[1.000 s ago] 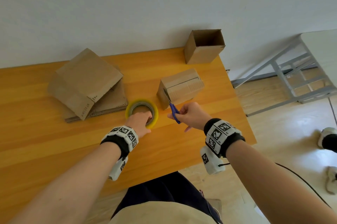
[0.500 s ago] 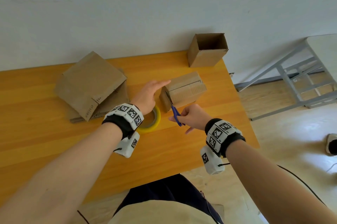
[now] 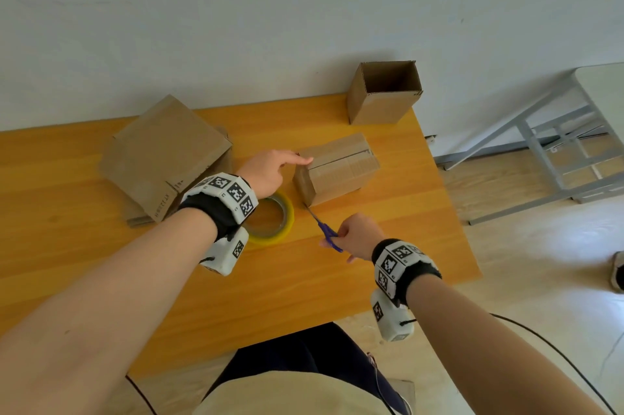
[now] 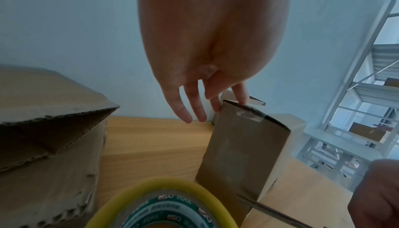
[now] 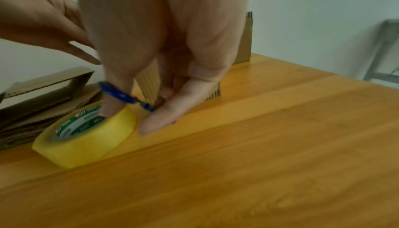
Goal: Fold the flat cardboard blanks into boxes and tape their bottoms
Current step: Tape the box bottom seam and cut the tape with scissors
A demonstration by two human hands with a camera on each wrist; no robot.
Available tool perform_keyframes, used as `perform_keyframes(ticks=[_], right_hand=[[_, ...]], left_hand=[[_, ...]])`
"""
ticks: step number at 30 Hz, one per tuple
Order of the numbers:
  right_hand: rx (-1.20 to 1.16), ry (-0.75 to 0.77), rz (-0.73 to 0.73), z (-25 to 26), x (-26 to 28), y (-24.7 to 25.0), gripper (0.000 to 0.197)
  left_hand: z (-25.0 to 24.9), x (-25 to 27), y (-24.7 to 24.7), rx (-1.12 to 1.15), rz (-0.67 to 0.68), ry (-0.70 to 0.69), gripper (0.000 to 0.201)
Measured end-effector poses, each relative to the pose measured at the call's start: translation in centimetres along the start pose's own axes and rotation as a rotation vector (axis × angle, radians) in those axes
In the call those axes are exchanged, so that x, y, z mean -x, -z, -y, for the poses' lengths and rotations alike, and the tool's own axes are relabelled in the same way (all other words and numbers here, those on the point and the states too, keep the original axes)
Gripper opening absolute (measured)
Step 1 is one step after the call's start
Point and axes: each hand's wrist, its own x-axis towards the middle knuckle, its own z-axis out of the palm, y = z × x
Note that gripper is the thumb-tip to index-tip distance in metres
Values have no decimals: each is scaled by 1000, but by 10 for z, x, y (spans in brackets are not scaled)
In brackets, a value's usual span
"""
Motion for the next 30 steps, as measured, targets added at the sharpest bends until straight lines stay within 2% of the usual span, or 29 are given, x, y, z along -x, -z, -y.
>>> perform_keyframes(ticks=[3, 9, 11, 13, 16, 20, 23, 24, 28, 30], right_hand=[[145, -12, -80, -8, -6, -5, 41], [213, -29, -196, -15, -10, -15, 22], [223, -18, -208, -15, -12, -18, 12], [216, -6, -218, -15, -14, -21, 10], [214, 34, -212, -15, -17, -24, 14], [184, 62, -191, -19, -22, -26, 27], [169, 90, -173, -20, -22, -27, 12], [155, 103, -169, -20, -22, -28, 9], [101, 211, -246, -20, -21, -30, 7], [118, 301, -335, -19, -19, -27, 12]], left_hand=[[1, 0, -2, -2, -4, -6, 62], [3, 1, -7, 12, -16, 2, 58], [2, 2, -8, 26, -23, 10, 60], [1, 4, -8, 36, -27, 16, 61], [-3, 6, -8, 64, -37, 24, 59], [-10, 8, -10, 136, -51, 24, 47], [-18, 10, -12, 165, -57, 26, 37], [-21, 10, -13, 141, -62, 12, 38], [-24, 8, -21, -1, -81, -2, 71], [-24, 6, -25, -15, -107, 2, 72]])
